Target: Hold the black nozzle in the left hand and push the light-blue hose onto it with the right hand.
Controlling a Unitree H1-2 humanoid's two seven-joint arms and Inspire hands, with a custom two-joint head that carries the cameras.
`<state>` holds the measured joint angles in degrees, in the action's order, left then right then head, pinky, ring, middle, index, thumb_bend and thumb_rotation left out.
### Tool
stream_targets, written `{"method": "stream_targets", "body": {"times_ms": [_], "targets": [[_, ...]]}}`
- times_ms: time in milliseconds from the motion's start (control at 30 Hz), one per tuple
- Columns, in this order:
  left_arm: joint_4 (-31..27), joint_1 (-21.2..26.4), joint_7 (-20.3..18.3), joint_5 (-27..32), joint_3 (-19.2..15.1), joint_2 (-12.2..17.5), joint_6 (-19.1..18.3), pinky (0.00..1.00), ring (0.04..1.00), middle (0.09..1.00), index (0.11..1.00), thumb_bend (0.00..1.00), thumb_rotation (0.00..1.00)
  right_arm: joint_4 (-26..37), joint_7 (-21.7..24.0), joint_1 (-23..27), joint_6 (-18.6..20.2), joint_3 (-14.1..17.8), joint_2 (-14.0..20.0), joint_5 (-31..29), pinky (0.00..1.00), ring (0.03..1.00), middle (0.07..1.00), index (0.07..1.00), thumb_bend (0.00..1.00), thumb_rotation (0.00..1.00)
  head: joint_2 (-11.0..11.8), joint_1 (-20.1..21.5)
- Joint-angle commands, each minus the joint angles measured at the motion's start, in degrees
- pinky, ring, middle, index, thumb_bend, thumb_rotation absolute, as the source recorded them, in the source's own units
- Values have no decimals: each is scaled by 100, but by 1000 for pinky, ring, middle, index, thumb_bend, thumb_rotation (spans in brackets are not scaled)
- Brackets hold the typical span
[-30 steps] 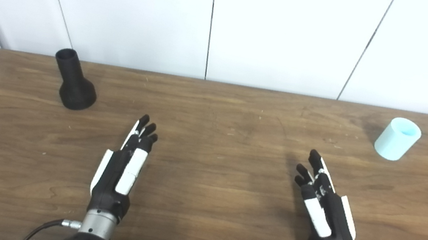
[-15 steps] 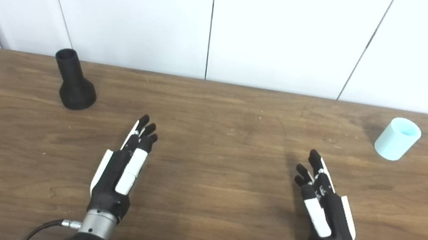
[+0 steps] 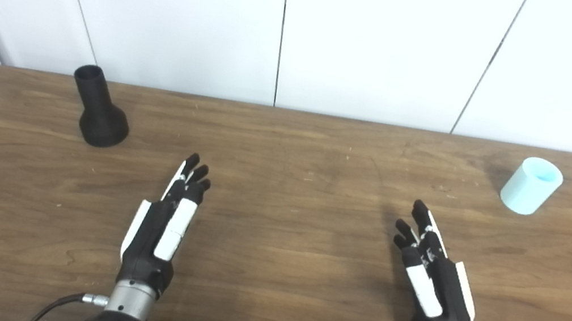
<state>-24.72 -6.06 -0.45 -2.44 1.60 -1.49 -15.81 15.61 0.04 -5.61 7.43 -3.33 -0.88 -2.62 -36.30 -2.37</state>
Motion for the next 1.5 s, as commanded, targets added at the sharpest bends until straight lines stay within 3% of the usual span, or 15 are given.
{"method": "stream_targets", "body": {"times_ms": [0,1467], "targets": [[-142,-18,-23,33,-3,41,81,981,951,963,1000,786,881,141,63,108,-136,-26,-17,9,927,938,993,966,778,696,-7,-3],[-172,-13,-29,1,20,45,7,990,950,960,1000,785,881,164,68,111,-40,-71,7,52,933,940,994,967,778,697,-17,5]]}}
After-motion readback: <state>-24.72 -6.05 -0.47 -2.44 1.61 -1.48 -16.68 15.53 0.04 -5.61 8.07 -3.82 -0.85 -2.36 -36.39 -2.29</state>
